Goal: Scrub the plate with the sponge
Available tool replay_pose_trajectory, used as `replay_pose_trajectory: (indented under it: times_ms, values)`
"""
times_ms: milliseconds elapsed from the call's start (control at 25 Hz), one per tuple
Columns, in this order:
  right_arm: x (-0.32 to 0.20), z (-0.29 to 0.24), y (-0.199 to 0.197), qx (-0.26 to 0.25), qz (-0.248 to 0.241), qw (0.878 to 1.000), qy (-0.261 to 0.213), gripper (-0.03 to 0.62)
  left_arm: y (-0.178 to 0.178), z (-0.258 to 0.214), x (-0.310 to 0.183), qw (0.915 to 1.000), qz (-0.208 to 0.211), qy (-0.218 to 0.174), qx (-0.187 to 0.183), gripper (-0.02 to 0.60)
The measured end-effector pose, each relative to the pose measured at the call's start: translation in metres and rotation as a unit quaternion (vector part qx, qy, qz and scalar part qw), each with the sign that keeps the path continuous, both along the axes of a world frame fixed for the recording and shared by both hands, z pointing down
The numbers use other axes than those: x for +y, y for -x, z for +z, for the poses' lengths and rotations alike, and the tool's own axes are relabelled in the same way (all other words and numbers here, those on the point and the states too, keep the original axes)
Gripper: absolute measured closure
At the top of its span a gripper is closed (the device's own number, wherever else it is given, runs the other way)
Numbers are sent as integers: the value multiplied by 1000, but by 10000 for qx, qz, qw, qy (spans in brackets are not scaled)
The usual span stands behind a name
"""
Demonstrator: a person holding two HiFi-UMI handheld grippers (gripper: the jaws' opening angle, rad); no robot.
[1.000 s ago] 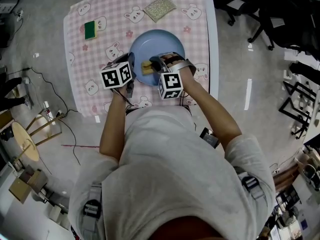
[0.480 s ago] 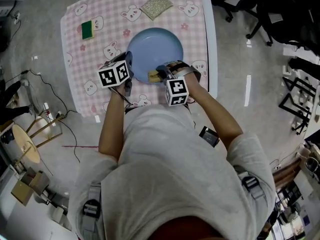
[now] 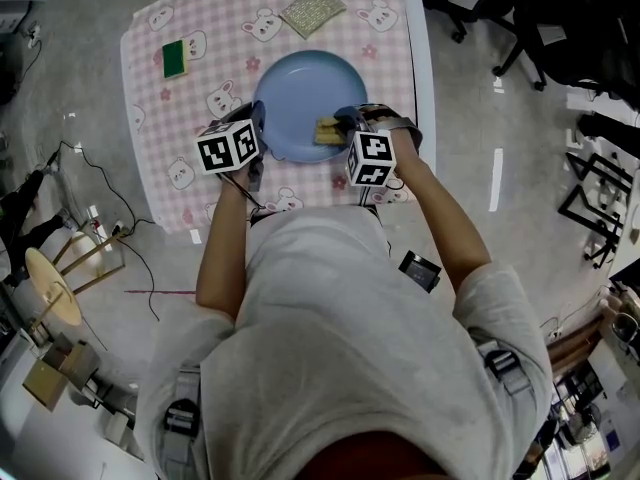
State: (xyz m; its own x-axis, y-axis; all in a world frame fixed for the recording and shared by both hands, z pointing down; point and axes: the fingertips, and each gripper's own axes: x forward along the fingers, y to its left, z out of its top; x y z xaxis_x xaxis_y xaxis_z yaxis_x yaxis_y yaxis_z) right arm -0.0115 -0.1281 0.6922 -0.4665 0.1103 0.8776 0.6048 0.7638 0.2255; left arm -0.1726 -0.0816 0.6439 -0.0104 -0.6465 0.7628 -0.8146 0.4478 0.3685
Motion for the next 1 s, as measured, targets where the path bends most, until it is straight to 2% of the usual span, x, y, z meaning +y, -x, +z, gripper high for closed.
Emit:
replay_pose_trajectory:
  times_ms: [160, 400, 720, 840, 1000]
  values:
    - [-38, -1, 12, -63, 409, 9991, -112, 545, 0, 0, 0, 10000, -11, 53, 29, 554]
    - [-79, -7, 42, -211, 1135, 9933, 63, 543, -2, 0, 2, 9999, -127, 54, 83, 554]
    - [-99, -16, 83, -481, 1404, 9886, -255, 543, -1, -2, 2, 9998, -168, 73, 46, 554]
    - [-98, -16, 92, -632, 1591, 9847, -339, 545, -1, 3, 4, 9995, -253, 122, 155, 554]
    - [-74, -10, 80, -798, 1216, 9870, -691, 549, -4, 12, 13, 9985, -353, 214, 366, 554]
